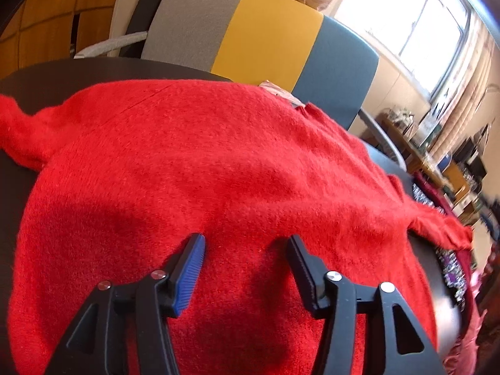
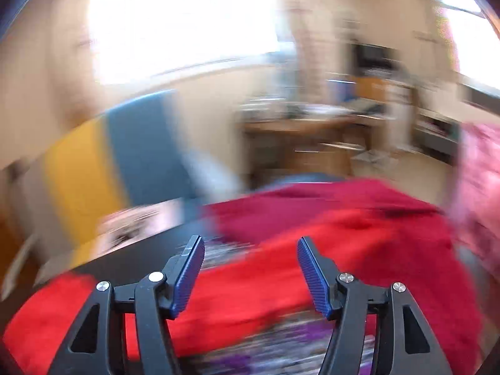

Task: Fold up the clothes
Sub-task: 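Release the hem with the right gripper and smooth the sweater flat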

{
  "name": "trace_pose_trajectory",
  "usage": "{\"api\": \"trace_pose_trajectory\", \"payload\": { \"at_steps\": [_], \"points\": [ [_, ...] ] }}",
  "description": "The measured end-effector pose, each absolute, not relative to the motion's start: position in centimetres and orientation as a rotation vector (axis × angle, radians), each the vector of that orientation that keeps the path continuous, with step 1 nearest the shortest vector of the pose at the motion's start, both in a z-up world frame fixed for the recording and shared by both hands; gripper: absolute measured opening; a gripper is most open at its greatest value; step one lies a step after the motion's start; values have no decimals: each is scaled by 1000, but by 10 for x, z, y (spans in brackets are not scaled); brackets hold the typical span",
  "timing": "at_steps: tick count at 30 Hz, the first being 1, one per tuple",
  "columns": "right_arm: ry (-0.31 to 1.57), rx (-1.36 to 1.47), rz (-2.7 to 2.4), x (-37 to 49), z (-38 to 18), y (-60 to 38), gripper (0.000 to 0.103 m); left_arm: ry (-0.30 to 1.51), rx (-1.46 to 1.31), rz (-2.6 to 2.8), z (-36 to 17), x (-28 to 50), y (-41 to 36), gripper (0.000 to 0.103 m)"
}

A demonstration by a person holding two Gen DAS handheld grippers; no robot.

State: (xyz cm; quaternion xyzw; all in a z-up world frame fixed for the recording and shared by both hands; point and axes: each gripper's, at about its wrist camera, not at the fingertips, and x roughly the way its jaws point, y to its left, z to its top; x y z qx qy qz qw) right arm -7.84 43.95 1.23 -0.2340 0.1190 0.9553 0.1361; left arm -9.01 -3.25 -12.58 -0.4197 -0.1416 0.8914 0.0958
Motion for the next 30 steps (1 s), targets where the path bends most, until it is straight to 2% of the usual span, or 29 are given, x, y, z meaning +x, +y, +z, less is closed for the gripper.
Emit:
{"api": "trace_pose_trajectory", "payload": {
  "at_steps": [2,5,7,8,11,13,15,18,24,27,30],
  "points": [
    [295,-810,2974,-110,2,377,63,-413,-1246,2642,-126,-90,-32,58],
    [216,-1088,3191,-157,-27,275,58,-506,-1228,2602,-127,-91,-42,58],
    [209,-1303,3217,-186,-57,217,52,-585,-1222,2553,-127,-93,-53,57],
    [178,-1361,3210,-196,-71,198,46,-601,-1238,2526,-126,-95,-57,57],
    [18,-1451,3162,-210,-105,155,42,-594,-1291,2485,-112,-108,-76,56],
    [-61,-1437,3146,-207,-117,141,44,-530,-1291,2569,-97,-120,-93,57],
    [-106,-1416,3144,-202,-118,135,52,-493,-1295,2656,-83,-142,-113,57],
    [-113,-1398,3148,-197,-117,130,53,-491,-1328,2761,-68,-184,-144,57],
    [-91,-1393,3162,-191,-114,129,57,-468,-1563,2764,-87,-259,-183,57],
    [-89,-1397,3166,-196,-115,132,60,-329,-1682,2691,-108,-279,-177,57],
    [-92,-1399,3170,-200,-117,131,63,-110,-1641,2709,-111,-275,-156,58]
  ]
}}
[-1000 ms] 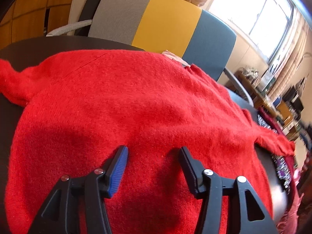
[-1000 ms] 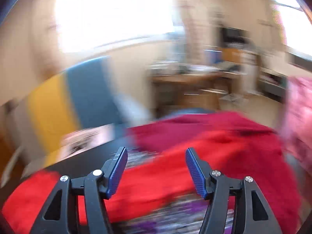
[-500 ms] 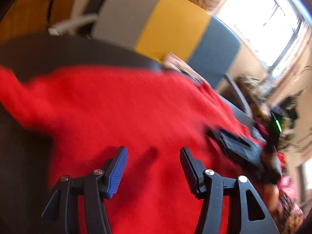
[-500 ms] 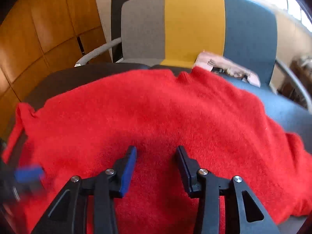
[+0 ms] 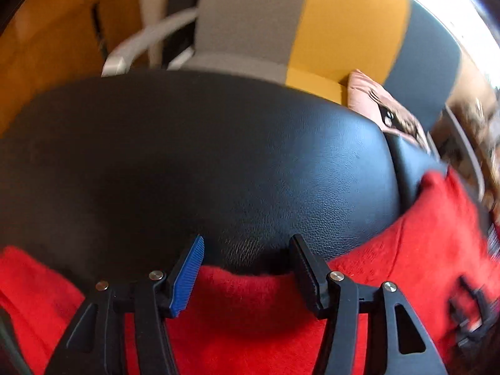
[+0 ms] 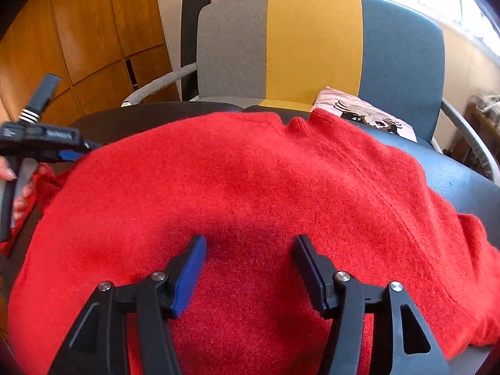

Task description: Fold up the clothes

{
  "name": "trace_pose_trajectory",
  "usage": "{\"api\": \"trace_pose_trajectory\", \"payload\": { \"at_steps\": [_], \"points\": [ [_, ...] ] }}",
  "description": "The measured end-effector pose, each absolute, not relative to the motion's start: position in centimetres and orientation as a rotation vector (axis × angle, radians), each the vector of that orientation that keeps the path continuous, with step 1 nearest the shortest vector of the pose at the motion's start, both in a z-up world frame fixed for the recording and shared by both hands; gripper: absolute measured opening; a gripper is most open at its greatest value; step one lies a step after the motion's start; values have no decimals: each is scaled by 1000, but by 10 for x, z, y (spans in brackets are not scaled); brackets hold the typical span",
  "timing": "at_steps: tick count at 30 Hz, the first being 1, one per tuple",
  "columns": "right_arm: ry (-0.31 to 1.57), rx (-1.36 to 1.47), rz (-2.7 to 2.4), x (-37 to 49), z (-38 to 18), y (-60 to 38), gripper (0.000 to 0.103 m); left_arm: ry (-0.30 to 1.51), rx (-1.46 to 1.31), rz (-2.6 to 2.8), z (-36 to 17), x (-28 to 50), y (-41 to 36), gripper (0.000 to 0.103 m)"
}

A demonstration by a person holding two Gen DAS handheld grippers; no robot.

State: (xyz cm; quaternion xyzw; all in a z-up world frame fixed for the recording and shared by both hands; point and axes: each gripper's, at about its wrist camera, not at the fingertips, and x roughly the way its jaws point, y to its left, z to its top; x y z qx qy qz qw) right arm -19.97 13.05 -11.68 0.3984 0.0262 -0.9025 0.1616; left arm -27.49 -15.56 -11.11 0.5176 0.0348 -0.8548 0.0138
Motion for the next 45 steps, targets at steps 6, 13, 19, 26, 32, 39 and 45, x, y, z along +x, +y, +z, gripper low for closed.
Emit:
{"api": "trace_pose_trajectory", "payload": {
  "at_steps": [6,13,19,26,32,39,45],
  "points": [
    [77,1132,-2567,-201,-117,128,68,-34,1707,-2730,-110,-250,-130,58],
    [73,1130,-2563,-202,-117,127,70,-110,1812,-2818,-108,-228,-115,56],
    [74,1126,-2560,-204,-117,128,71,-40,1745,-2996,-91,-207,-105,49],
    [77,1126,-2564,-206,-119,126,71,37,1849,-3016,-103,-198,-87,49],
    [69,1126,-2566,-205,-119,123,72,-96,1845,-3086,-102,-174,-67,49],
    [71,1125,-2564,-204,-120,122,74,67,2040,-3036,-107,-165,-70,49],
    [72,1123,-2556,-205,-120,123,76,-237,2075,-2956,-102,-149,-57,47]
  ]
}}
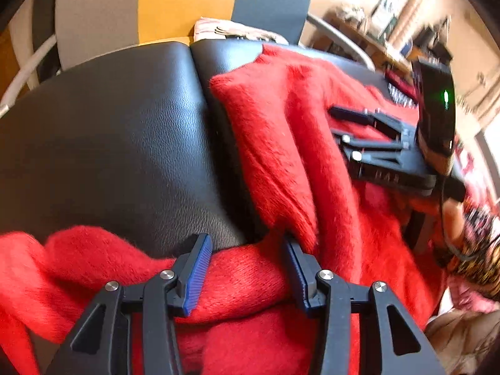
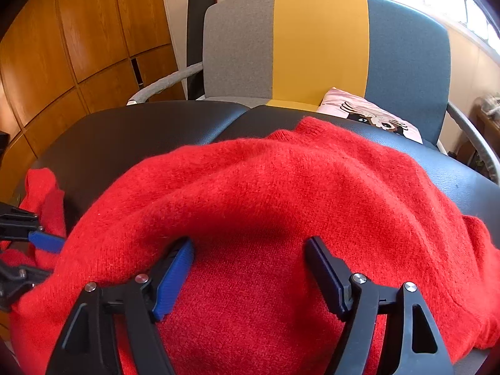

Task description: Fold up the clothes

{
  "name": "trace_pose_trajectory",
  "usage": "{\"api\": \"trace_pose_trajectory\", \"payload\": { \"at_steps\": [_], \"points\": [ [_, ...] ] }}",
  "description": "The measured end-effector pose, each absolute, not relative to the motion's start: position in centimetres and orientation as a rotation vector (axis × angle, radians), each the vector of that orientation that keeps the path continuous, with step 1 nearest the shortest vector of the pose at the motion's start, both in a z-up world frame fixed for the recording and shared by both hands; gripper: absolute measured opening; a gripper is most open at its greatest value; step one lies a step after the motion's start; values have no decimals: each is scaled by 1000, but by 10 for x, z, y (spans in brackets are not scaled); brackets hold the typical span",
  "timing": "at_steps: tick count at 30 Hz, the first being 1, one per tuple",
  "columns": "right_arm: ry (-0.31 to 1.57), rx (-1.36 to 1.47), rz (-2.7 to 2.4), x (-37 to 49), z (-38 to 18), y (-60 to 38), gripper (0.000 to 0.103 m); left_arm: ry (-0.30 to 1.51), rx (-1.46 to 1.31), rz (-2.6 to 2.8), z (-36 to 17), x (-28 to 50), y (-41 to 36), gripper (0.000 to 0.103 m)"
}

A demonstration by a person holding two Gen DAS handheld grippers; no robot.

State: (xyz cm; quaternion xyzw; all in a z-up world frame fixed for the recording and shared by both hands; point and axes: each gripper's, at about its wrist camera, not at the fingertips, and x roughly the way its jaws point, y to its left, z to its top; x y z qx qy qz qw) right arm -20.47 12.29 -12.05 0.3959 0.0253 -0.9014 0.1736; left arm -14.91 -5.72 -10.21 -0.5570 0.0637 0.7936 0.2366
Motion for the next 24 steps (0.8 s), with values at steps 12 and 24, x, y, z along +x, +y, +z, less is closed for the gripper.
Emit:
{"api": "trace_pose_trajectory", "payload": {
  "at_steps": [12,24],
  "points": [
    [65,1119,-2551,-204,-122,122,78,406,-1506,2147,-103,-119,-61,29],
    [46,1118,-2562,-204,-121,124,78,564,-1115,2832,-29,-116,-119,13]
  ]
}}
